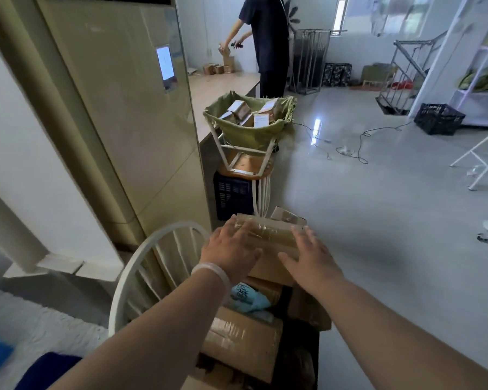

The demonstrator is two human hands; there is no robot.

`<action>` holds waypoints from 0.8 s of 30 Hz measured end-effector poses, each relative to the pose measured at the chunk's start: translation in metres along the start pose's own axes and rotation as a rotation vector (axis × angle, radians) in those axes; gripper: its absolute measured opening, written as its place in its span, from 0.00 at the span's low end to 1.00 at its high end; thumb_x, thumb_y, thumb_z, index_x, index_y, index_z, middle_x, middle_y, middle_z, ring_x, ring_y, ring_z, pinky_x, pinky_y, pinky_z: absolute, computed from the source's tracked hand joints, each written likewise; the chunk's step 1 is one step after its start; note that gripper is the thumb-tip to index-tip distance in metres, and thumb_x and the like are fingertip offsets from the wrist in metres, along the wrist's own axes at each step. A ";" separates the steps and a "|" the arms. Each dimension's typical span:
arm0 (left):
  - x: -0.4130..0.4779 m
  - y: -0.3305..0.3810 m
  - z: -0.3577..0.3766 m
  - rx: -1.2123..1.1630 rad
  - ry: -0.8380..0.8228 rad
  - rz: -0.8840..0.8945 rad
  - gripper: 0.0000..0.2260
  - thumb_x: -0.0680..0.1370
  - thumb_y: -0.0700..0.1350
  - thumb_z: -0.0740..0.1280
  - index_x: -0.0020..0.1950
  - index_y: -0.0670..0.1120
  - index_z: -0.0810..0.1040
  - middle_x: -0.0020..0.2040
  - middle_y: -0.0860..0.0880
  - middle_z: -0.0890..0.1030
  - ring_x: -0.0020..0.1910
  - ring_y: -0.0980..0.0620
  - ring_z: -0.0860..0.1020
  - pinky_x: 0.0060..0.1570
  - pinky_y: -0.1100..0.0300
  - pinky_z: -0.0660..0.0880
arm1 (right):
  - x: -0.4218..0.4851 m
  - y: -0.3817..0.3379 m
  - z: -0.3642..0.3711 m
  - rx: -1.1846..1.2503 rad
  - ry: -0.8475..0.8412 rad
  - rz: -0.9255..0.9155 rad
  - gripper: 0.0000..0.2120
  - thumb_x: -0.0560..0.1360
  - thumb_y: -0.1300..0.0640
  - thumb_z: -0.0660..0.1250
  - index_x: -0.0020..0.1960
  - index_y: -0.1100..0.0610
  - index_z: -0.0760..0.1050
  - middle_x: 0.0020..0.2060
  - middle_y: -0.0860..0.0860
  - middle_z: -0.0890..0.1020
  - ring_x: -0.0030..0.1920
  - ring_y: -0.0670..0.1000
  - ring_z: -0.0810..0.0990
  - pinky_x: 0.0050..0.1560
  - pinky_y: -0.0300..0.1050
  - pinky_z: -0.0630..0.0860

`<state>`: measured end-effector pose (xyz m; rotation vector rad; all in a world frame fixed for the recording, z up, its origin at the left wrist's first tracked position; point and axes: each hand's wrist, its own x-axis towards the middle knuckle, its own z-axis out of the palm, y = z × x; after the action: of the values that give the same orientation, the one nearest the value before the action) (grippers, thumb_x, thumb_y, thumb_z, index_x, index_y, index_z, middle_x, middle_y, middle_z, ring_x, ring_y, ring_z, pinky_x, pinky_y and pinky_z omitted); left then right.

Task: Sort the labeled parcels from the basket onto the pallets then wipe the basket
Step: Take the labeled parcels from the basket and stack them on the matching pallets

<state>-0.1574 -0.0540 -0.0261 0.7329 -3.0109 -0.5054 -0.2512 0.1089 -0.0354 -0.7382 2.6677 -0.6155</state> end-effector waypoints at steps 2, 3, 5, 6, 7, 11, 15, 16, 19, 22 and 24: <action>0.022 -0.007 0.003 -0.009 -0.028 -0.004 0.32 0.79 0.64 0.58 0.79 0.60 0.48 0.81 0.52 0.47 0.78 0.44 0.52 0.75 0.44 0.55 | 0.013 -0.001 0.001 0.020 0.003 0.044 0.34 0.80 0.38 0.57 0.80 0.43 0.45 0.80 0.49 0.45 0.79 0.54 0.47 0.76 0.55 0.52; 0.031 -0.010 0.005 -0.024 -0.045 -0.012 0.32 0.79 0.64 0.58 0.79 0.60 0.47 0.81 0.52 0.47 0.78 0.43 0.51 0.75 0.45 0.54 | 0.018 -0.002 0.004 0.027 -0.005 0.061 0.34 0.80 0.38 0.56 0.80 0.42 0.44 0.80 0.49 0.45 0.79 0.54 0.47 0.76 0.55 0.52; 0.048 -0.017 0.010 -0.058 -0.082 -0.040 0.32 0.79 0.63 0.58 0.79 0.60 0.47 0.81 0.51 0.46 0.78 0.43 0.51 0.75 0.46 0.53 | 0.028 -0.002 0.010 0.044 -0.021 0.099 0.34 0.80 0.37 0.55 0.80 0.41 0.42 0.80 0.48 0.43 0.79 0.55 0.46 0.76 0.55 0.51; 0.054 -0.020 0.013 -0.070 -0.104 -0.060 0.32 0.79 0.64 0.57 0.79 0.60 0.46 0.81 0.50 0.47 0.78 0.43 0.52 0.75 0.46 0.53 | 0.032 -0.002 0.013 0.063 -0.018 0.125 0.34 0.80 0.37 0.55 0.79 0.41 0.42 0.80 0.48 0.43 0.79 0.55 0.46 0.76 0.56 0.51; 0.060 -0.023 0.017 -0.083 -0.135 -0.083 0.33 0.79 0.65 0.57 0.79 0.60 0.46 0.81 0.49 0.47 0.78 0.42 0.52 0.74 0.46 0.53 | 0.036 -0.001 0.015 0.090 -0.006 0.154 0.34 0.80 0.37 0.55 0.79 0.41 0.41 0.80 0.49 0.44 0.79 0.56 0.47 0.75 0.57 0.52; 0.068 -0.028 0.031 -0.213 -0.259 -0.158 0.33 0.78 0.64 0.59 0.78 0.62 0.47 0.75 0.45 0.61 0.70 0.40 0.67 0.68 0.45 0.67 | 0.046 0.000 0.027 0.209 -0.024 0.246 0.35 0.80 0.37 0.56 0.79 0.42 0.40 0.80 0.51 0.47 0.78 0.58 0.50 0.74 0.59 0.57; 0.060 -0.026 0.030 -0.280 -0.221 -0.156 0.33 0.78 0.62 0.62 0.79 0.61 0.49 0.73 0.46 0.65 0.68 0.43 0.69 0.67 0.46 0.69 | 0.042 0.001 0.036 0.302 -0.047 0.253 0.36 0.80 0.39 0.59 0.80 0.43 0.43 0.79 0.51 0.51 0.77 0.57 0.56 0.73 0.58 0.60; 0.058 -0.026 0.029 -0.304 -0.213 -0.155 0.33 0.78 0.61 0.62 0.79 0.60 0.49 0.73 0.47 0.64 0.69 0.43 0.69 0.67 0.46 0.69 | 0.041 0.000 0.036 0.317 -0.040 0.251 0.36 0.80 0.40 0.60 0.80 0.44 0.44 0.79 0.51 0.52 0.77 0.57 0.57 0.72 0.57 0.61; 0.048 -0.027 0.025 -0.368 -0.179 -0.159 0.33 0.78 0.59 0.64 0.79 0.58 0.51 0.73 0.47 0.64 0.69 0.45 0.68 0.68 0.49 0.68 | 0.033 -0.005 0.031 0.346 -0.023 0.233 0.37 0.79 0.42 0.62 0.80 0.44 0.45 0.78 0.51 0.55 0.75 0.56 0.61 0.70 0.55 0.65; 0.032 -0.026 0.022 -0.435 -0.145 -0.169 0.33 0.78 0.57 0.66 0.79 0.58 0.53 0.72 0.48 0.66 0.68 0.47 0.69 0.66 0.50 0.69 | 0.023 -0.007 0.026 0.341 -0.007 0.215 0.39 0.78 0.42 0.65 0.80 0.45 0.45 0.77 0.52 0.59 0.73 0.56 0.64 0.68 0.55 0.68; 0.020 -0.024 0.022 -0.469 -0.114 -0.174 0.33 0.78 0.56 0.67 0.79 0.58 0.54 0.71 0.49 0.67 0.67 0.48 0.69 0.66 0.51 0.69 | 0.015 -0.006 0.023 0.349 0.002 0.213 0.41 0.77 0.42 0.67 0.80 0.47 0.46 0.76 0.53 0.61 0.73 0.56 0.65 0.67 0.54 0.68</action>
<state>-0.1661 -0.0768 -0.0559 0.9471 -2.7561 -1.2402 -0.2516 0.0887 -0.0547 -0.3524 2.4972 -0.9847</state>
